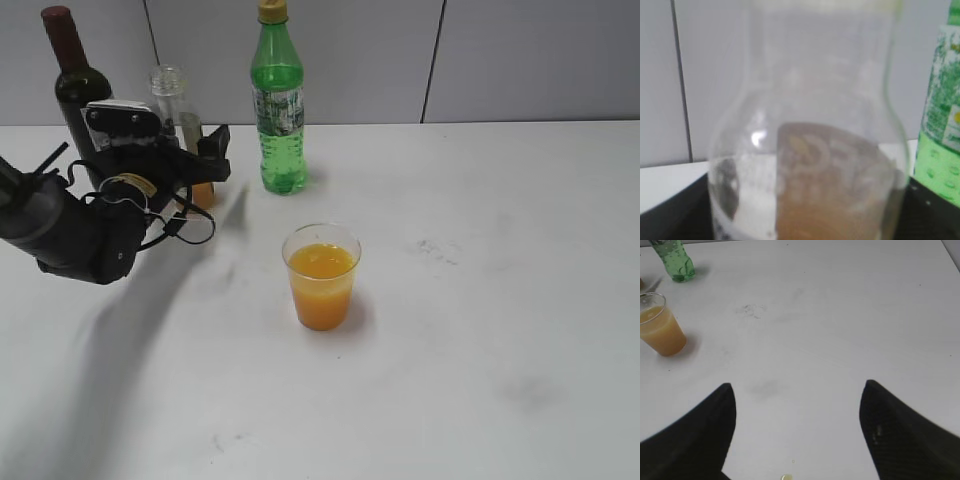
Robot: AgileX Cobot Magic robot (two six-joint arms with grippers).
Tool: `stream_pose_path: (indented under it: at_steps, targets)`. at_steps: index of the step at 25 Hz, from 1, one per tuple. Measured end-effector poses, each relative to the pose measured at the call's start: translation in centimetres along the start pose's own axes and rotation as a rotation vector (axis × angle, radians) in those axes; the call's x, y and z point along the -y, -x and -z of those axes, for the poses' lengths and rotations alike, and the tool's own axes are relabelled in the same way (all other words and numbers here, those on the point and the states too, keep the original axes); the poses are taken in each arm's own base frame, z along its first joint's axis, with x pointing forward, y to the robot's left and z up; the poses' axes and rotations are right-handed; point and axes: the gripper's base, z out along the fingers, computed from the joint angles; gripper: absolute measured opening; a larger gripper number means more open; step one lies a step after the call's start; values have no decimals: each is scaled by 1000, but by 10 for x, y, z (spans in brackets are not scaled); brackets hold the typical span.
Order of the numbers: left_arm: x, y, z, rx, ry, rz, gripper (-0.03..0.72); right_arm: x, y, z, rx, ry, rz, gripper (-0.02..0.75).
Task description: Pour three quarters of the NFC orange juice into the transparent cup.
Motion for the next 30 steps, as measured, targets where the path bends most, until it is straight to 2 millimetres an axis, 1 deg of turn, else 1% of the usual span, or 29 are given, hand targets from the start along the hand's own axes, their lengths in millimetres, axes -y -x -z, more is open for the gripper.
stream_pose_path:
  at_steps: [3,5,9,10,11,14,16,19,22,23,28,30]
  targets:
    - [1,16,-1,38,-12,-6,692,0,0,0,0,0,0,591]
    - [2,34,-1,72,-18,-35,692,0,0,0,0,0,0,591]
    - [3,84,1,130,-24,-70,692,0,0,0,0,0,0,591]
    - [3,84,1,130,-24,-70,692,0,0,0,0,0,0,591]
    - [4,114,6,159,-28,-70,692,0,0,0,0,0,0,591]
    - [4,158,16,176,-36,-69,692,0,0,0,0,0,0,591]
    - [3,185,27,145,-42,-65,691,0,0,0,0,0,0,591]
    - [1,222,50,40,-55,-61,681,0,0,0,0,0,0,591]
    - [-5,250,77,-67,-57,-60,672,0,0,0,0,0,0,591]
    - [-8,258,85,-96,-55,-59,669,0,0,0,0,0,0,591]
    - [-17,300,141,-263,-60,-58,657,0,0,0,0,0,0,591]
    - [-23,311,162,-325,-48,-41,655,0,0,0,0,0,0,591]
